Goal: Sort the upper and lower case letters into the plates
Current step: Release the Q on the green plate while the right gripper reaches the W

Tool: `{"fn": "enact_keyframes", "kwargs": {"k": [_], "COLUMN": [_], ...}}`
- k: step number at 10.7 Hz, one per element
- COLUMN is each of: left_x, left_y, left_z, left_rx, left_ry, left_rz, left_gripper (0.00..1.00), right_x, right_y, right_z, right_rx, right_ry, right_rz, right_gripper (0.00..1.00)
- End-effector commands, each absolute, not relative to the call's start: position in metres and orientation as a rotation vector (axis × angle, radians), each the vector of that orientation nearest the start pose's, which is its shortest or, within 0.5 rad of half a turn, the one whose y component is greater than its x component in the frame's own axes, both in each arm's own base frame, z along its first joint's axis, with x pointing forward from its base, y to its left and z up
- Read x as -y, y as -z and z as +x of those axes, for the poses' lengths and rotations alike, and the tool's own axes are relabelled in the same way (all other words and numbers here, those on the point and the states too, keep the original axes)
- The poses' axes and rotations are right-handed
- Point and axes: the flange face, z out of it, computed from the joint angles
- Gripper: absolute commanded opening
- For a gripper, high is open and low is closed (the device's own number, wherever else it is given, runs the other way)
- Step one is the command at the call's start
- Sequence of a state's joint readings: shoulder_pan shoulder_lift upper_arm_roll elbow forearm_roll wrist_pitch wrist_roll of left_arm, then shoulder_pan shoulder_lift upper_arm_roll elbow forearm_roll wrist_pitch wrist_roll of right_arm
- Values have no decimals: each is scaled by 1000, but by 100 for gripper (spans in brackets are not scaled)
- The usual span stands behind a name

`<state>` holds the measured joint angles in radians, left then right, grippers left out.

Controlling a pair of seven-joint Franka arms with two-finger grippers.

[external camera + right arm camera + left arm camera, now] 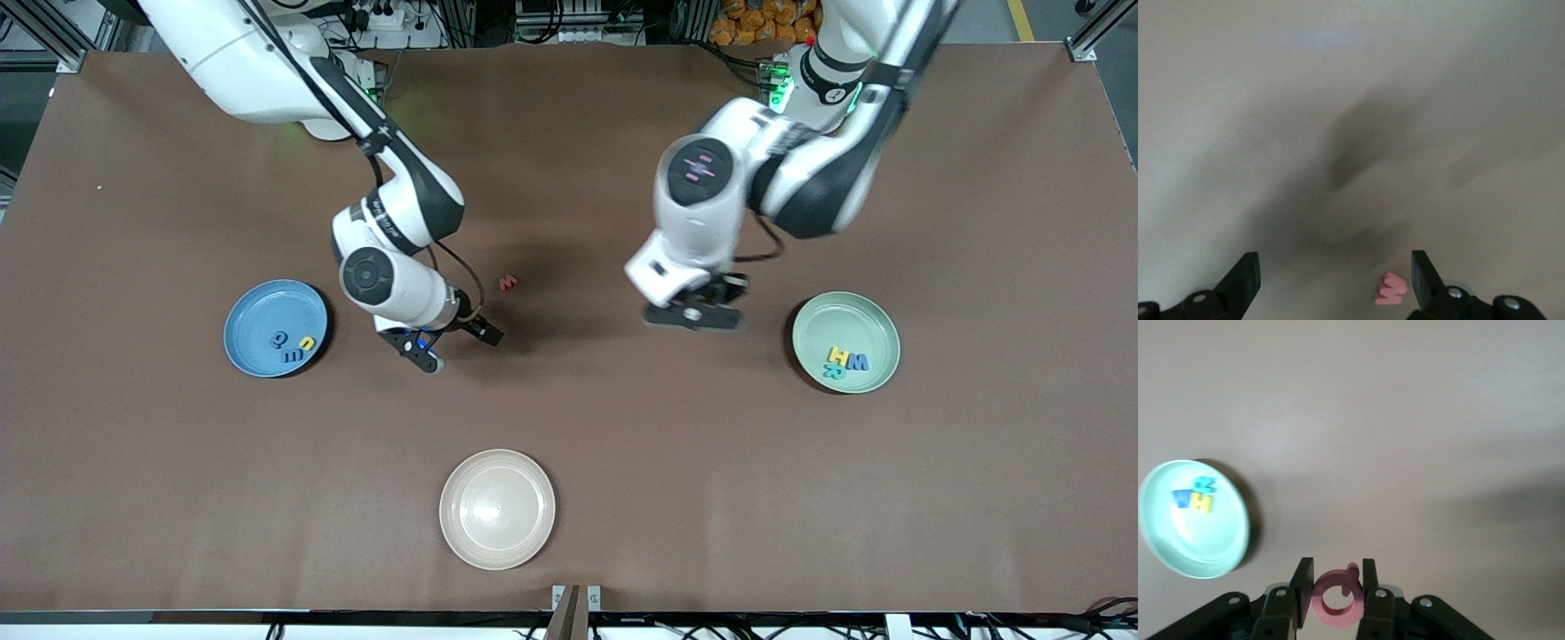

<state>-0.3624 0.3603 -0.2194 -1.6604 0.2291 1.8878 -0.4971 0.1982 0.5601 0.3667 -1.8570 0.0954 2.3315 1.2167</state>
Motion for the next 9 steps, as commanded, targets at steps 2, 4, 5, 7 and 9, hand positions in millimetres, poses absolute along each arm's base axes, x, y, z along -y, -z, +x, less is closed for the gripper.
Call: {"fn": "enact_keyframes", "kwargs": {"k": [2, 4, 5, 7, 9], "left_x": [243, 206, 179, 111, 71], "left_y": [-384, -371, -362, -345, -323], "left_z": [552, 554, 559, 575, 584], "left_rx": [-267, -235, -225, -281, -307], "left_ry": [-180, -239, -276, -362, -424], "left_rz": [-2938, -2927, -2925, -2940, -2956], "left_gripper": [0, 0, 0, 0, 0], "right_x": [-353, -356, -354, -364, -366], "right_y": [-224, -212, -203, -195, -189], "right_z": [526, 513, 504, 487, 479], "right_rx": [-1426, -1499, -1503, -1487, -1489], "right_ry": [-399, -425, -437, -449, -433], "right_rz": [-2679, -2672, -2685, -2711, -2709], "right_gripper": [100, 100, 100, 100, 100]}}
